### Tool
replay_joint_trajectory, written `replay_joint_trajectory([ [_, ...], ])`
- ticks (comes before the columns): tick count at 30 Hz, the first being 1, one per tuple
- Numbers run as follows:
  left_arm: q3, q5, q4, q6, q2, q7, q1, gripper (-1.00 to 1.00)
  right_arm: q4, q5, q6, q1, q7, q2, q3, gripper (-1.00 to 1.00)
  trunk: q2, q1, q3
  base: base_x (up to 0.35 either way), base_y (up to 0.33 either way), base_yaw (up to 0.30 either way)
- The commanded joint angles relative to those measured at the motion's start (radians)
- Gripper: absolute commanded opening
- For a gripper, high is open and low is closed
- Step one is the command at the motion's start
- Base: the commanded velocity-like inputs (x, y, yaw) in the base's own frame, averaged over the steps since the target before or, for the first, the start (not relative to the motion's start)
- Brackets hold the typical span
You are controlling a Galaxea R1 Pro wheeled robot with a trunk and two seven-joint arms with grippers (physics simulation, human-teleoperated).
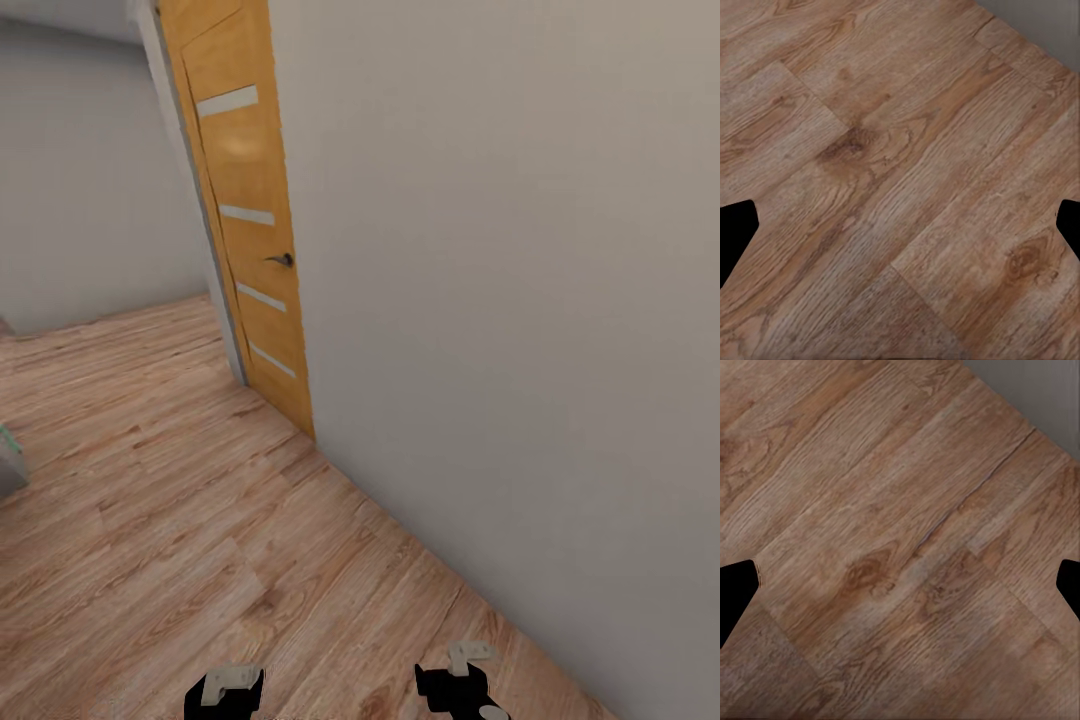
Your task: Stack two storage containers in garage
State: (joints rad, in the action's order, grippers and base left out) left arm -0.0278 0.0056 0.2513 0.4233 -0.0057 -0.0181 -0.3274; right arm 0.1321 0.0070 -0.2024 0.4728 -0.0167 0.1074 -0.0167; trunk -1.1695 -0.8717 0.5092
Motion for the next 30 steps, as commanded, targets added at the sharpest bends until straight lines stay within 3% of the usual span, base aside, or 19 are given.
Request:
replay_joint_trajectory([
  [1,-0.003,0.001,-0.001,0.003,0.0,-0.002,-0.001,1.0,-0.001,0.001,-0.003,0.001,-0.002,0.0,-0.002,1.0,-0.001,0.0,0.001,0.0,0.0,0.281],
  [30,-0.003,0.001,-0.001,0.003,0.0,-0.002,-0.001,1.0,0.0,0.001,-0.003,0.0,-0.002,0.0,-0.002,1.0,-0.001,0.0,0.012,0.0,0.0,0.281],
])
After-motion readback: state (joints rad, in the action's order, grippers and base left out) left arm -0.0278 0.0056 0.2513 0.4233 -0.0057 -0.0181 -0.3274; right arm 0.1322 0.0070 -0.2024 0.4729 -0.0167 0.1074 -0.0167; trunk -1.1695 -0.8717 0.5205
